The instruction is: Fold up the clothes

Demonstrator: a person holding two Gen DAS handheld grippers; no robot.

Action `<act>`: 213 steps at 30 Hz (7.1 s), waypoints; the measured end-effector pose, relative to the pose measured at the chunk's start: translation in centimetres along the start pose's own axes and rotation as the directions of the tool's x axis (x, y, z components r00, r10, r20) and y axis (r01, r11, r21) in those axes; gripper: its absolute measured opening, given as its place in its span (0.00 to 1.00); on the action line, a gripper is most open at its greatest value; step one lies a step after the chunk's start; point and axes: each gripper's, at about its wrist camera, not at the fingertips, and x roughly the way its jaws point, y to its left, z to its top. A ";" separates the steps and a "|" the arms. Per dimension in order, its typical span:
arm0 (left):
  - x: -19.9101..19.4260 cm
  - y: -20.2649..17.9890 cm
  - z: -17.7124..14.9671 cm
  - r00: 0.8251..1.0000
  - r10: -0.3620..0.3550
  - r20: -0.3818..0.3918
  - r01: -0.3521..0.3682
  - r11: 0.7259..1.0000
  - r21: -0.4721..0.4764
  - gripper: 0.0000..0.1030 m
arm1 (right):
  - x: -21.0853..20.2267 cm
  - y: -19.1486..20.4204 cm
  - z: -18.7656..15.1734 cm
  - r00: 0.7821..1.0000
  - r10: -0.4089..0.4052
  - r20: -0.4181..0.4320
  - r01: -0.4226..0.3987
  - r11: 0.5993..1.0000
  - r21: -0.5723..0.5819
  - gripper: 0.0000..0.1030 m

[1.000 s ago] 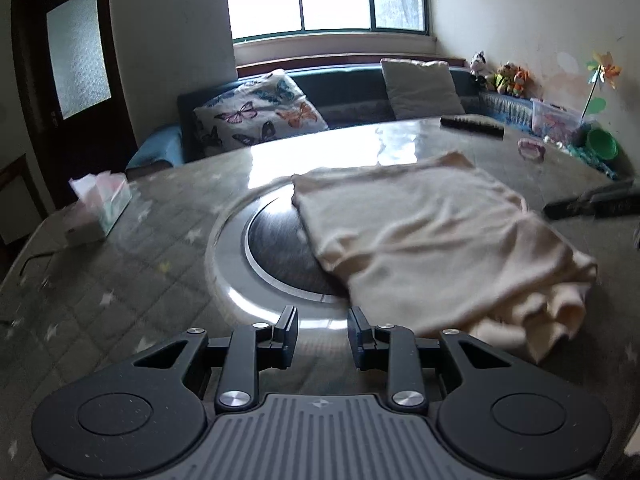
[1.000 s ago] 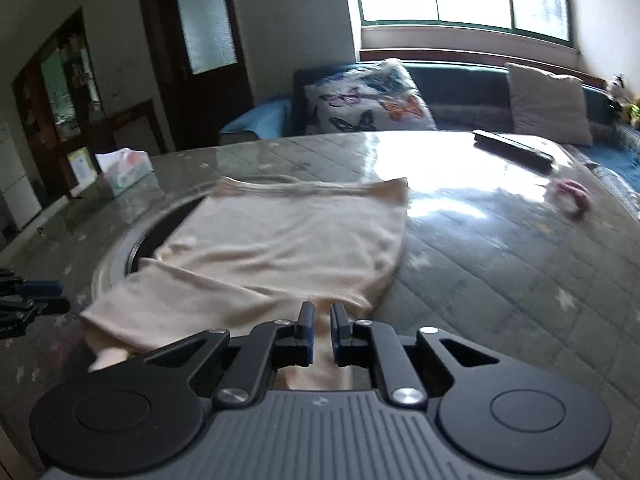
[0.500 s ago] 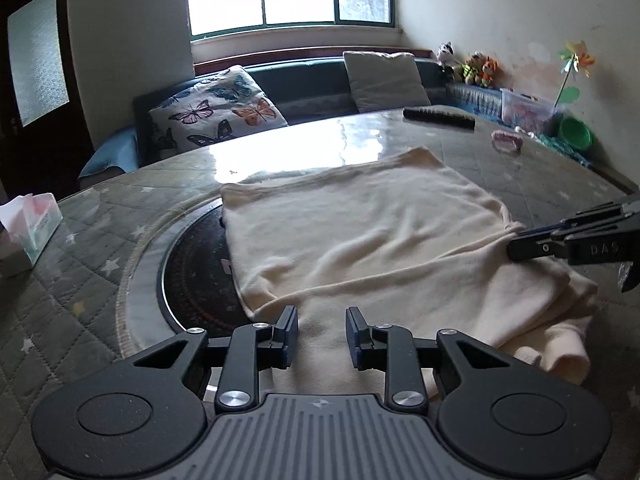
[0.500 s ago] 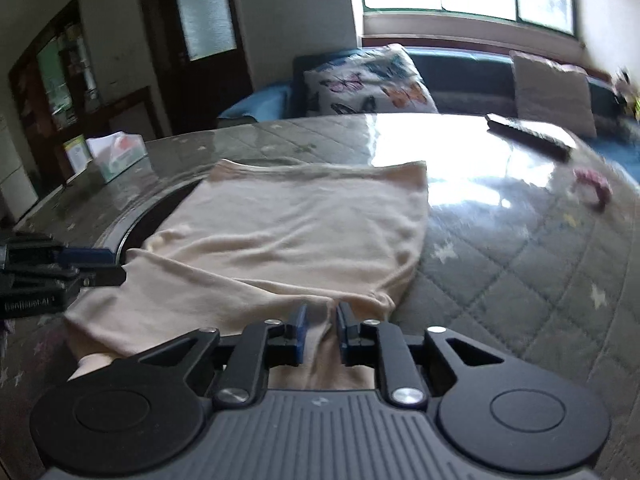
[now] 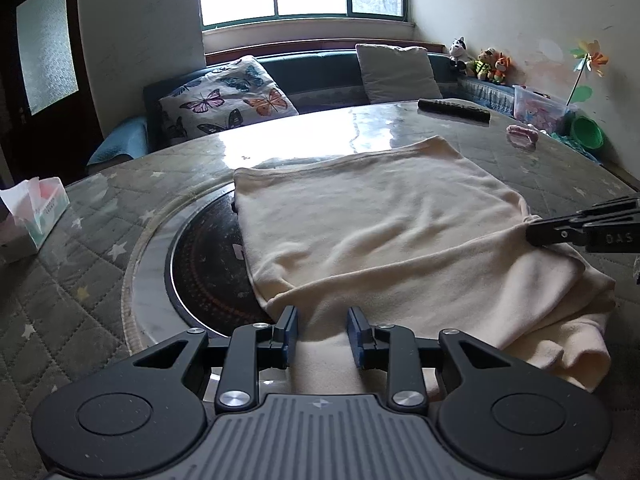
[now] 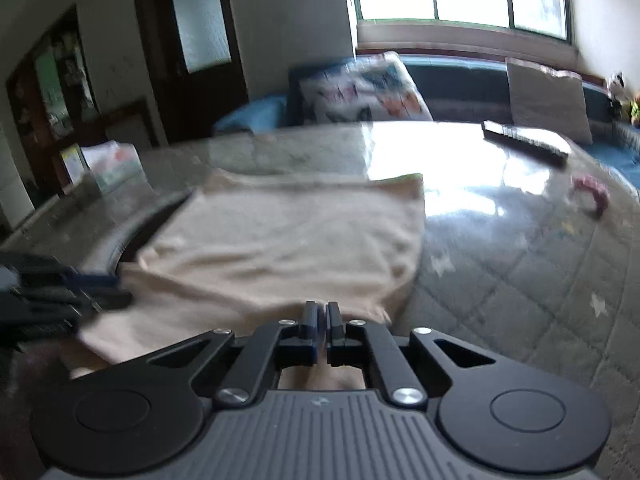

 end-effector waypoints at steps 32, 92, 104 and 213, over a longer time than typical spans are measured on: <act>-1.8 -4.7 -1.9 0.993 -0.117 0.032 0.110 0.982 0.150 0.31 | -3.0 2.4 -2.4 0.992 0.123 -0.041 -0.128 0.978 -0.163 0.09; -5.0 -4.8 -3.9 0.984 -0.153 0.096 0.110 0.930 0.352 0.31 | -4.3 4.7 -3.4 0.982 0.172 -0.077 -0.187 0.843 -0.505 0.14; -4.1 -5.4 -6.0 0.989 -0.066 0.134 -0.007 0.876 0.482 0.39 | -4.9 4.3 -0.9 0.980 0.197 -0.036 -0.193 0.884 -0.426 0.11; 6.1 -3.0 4.7 0.986 -0.162 -0.031 0.165 0.980 0.114 0.19 | -1.0 -2.4 1.2 1.000 0.017 0.005 -0.017 0.999 -0.047 0.18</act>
